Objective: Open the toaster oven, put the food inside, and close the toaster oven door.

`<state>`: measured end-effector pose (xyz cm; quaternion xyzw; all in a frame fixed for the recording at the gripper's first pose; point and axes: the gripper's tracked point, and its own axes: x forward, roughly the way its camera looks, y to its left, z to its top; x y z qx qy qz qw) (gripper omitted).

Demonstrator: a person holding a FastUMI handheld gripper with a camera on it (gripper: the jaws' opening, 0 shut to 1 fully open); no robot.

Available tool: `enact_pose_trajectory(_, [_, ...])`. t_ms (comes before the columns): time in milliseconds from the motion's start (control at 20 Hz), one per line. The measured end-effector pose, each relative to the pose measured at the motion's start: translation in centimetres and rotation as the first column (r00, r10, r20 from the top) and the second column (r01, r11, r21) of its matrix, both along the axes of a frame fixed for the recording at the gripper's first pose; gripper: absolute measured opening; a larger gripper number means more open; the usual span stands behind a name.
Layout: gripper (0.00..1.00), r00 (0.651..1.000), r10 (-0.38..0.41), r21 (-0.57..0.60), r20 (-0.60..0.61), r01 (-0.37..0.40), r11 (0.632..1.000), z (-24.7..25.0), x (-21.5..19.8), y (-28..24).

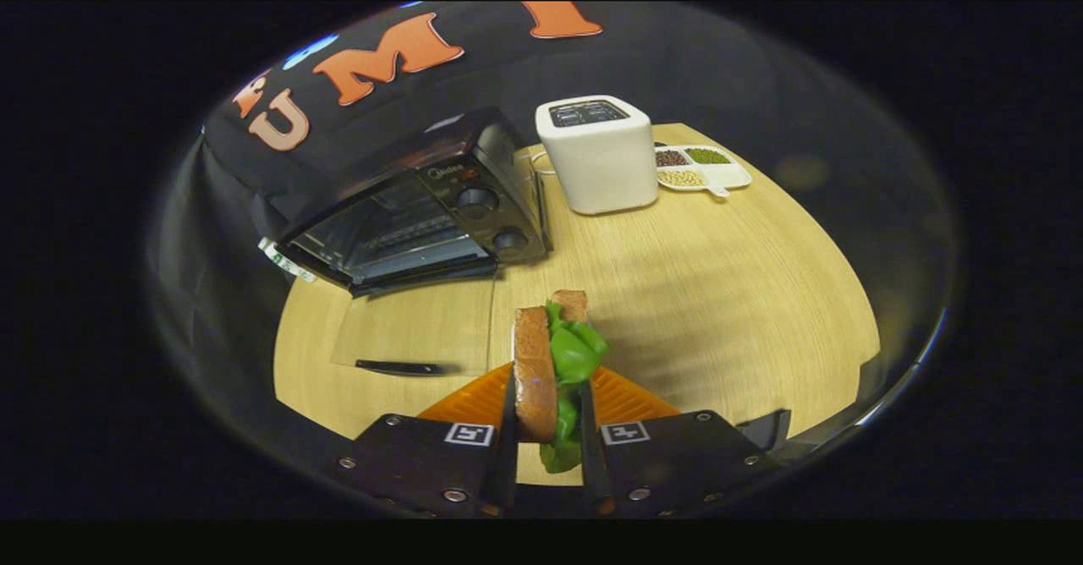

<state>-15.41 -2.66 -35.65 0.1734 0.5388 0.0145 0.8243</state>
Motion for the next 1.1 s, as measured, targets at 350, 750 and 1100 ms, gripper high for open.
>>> enact_pose_trajectory(350, [0.32, 0.994, -0.072, 0.146, 0.078, 0.06, 0.987, 3.8, 3.9, 3.6])
enact_pose_trajectory(750, [0.32, 0.98, -0.156, 0.339, 0.121, 0.107, 0.935, 4.6, 9.7, 11.8])
enact_pose_trajectory(1100, [0.32, 0.967, -0.242, 0.419, 0.083, 0.187, 0.889, 1.5, 13.3, 16.9])
